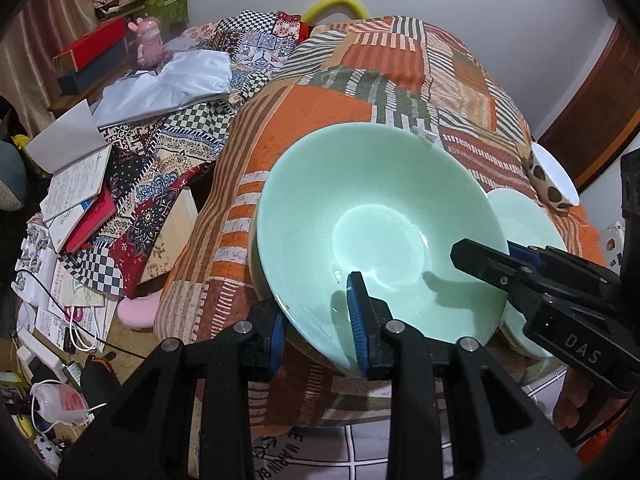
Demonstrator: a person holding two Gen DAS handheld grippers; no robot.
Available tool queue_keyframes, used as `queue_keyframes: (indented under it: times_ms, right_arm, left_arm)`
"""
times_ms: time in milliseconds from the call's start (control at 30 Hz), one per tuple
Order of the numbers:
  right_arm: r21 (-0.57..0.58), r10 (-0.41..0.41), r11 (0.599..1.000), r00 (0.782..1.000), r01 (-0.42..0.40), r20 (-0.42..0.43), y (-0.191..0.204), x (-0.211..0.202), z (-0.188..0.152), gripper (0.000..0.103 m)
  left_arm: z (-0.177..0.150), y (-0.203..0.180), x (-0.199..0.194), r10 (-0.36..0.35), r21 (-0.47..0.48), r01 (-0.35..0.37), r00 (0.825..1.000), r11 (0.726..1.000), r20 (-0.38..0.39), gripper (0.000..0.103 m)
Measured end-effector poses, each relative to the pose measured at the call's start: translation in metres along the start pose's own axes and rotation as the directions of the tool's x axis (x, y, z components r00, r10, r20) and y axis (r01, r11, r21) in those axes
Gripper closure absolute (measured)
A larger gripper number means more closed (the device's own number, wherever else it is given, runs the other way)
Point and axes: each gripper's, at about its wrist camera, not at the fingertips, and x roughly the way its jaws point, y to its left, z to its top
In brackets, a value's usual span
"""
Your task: Organize plates and bowls
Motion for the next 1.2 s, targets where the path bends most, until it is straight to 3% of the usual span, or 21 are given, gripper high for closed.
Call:
queue_keyframes:
  times_ms: [500, 800, 1100, 1200]
  right_arm:
    - [-0.016, 0.013, 1.000, 1.000, -0.014, -0.028, 0.001, -0.001, 0.004, 0.079]
    - [-0.029, 0.003, 1.000, 1.000, -0.003, -0.010, -0.005, -0.009, 0.002, 0.078]
    - [-0.038, 0.009, 0.999, 1.000, -0.008, 0.018, -0.008, -0.021, 0.000, 0.078]
    - [-0.043, 0.014, 0.999, 1.000, -0.013, 0.023, -0.010, -0.026, 0.000, 0.078]
  left_arm:
    - [0.004, 0.002, 0.009, 0.008, 0.014, -0.008, 1.000, 1.000, -0.008, 0.075]
    - [0.005, 0.004, 0.015, 0.023, -0.001, -0.023, 1.000, 1.000, -0.017, 0.075]
    - [0.009, -0.006, 0.009, 0.064, 0.047, -0.063, 0.998, 0.997, -0.016, 0.075]
    - [0.013, -0.005, 0.004, 0.059, 0.039, -0.058, 0.998, 0.998, -0.026, 0.070]
